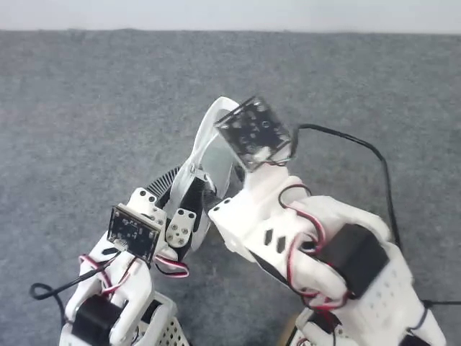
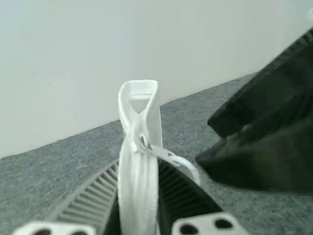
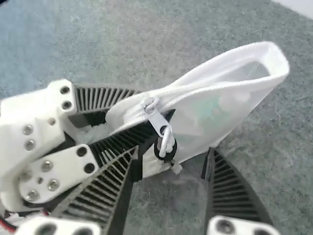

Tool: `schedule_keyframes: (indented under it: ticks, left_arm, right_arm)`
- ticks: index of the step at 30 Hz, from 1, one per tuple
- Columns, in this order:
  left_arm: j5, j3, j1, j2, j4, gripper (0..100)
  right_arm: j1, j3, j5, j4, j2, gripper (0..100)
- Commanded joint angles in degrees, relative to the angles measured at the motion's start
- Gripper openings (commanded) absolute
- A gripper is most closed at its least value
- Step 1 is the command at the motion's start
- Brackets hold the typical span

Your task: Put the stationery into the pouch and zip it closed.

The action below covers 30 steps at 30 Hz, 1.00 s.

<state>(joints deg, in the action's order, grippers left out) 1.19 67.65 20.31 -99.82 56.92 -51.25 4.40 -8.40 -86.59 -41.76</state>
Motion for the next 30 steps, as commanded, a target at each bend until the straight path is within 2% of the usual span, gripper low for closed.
schedule_keyframes:
  ticks: [1, 8, 18, 27, 30]
  left_arm:
    - [0.53, -1.27, 0.26, -0.70, 0.00, 1]
    - [0.53, -1.27, 0.26, -0.70, 0.00, 1]
    - [0.53, -1.27, 0.26, -0.70, 0.00, 1]
    - [0.53, -1.27, 0.26, -0.70, 0.00, 1]
    - [0.53, -1.27, 0.26, -0.70, 0.00, 1]
  right_arm:
    - [-0.04, 2.29, 1.85, 0.40, 1.01, 18.4]
    - [-0.04, 9.23, 5.19, -2.86, -3.47, 18.6]
    - [-0.04, 25.85, 5.54, 17.45, -7.87, 18.4]
    - [0.13, 26.64, 5.19, 20.53, -7.96, 18.4]
    - [2.24, 26.64, 5.10, 21.93, -7.96, 17.2]
